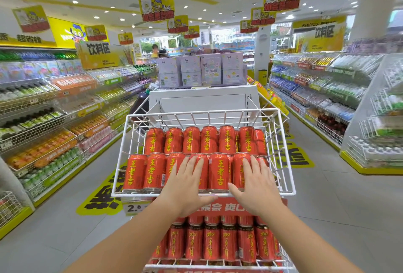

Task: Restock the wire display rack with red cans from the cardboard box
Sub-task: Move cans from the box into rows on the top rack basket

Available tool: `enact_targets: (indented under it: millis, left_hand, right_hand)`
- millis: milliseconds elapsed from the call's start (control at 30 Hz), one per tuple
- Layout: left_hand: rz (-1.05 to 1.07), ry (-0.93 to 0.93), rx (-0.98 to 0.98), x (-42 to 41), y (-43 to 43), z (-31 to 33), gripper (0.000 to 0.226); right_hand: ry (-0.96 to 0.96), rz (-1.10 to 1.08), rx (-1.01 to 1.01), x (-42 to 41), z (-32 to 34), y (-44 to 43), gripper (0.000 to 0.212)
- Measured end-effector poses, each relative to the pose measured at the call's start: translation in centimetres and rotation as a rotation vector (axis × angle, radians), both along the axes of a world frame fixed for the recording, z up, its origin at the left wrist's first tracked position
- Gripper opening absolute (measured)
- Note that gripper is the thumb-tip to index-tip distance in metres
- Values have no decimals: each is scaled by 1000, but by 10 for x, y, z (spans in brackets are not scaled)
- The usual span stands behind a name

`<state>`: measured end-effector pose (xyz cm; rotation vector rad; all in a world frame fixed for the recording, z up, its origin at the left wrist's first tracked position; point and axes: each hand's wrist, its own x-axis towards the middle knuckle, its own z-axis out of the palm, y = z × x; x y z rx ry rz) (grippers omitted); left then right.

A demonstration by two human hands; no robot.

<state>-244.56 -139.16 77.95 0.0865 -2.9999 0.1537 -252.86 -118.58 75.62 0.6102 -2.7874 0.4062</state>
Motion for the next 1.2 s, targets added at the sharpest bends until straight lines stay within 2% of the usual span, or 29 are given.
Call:
enact_targets:
  millis: [233, 400, 600, 900, 1200]
  left_hand:
    - [-125, 10, -25, 54, -44, -18, 106]
    - [-218, 57, -14, 97, -85, -50, 104]
    - [-274, 78, 10, 147, -119, -101, 104]
    - [-165, -131, 47, 215, -144, -193, 103]
    - [-66, -395, 121, 261, -137, -366, 106]
  right_hand:
    - [43, 14, 145, 71, -5, -25, 92]
    - [73, -32, 169, 125, -27, -59, 94]
    - [-25, -45, 283, 178, -70, -84, 91]
    - [-210, 60, 404, 222, -171, -111, 95]
    - [-461, 192, 515, 260, -354, -109, 94]
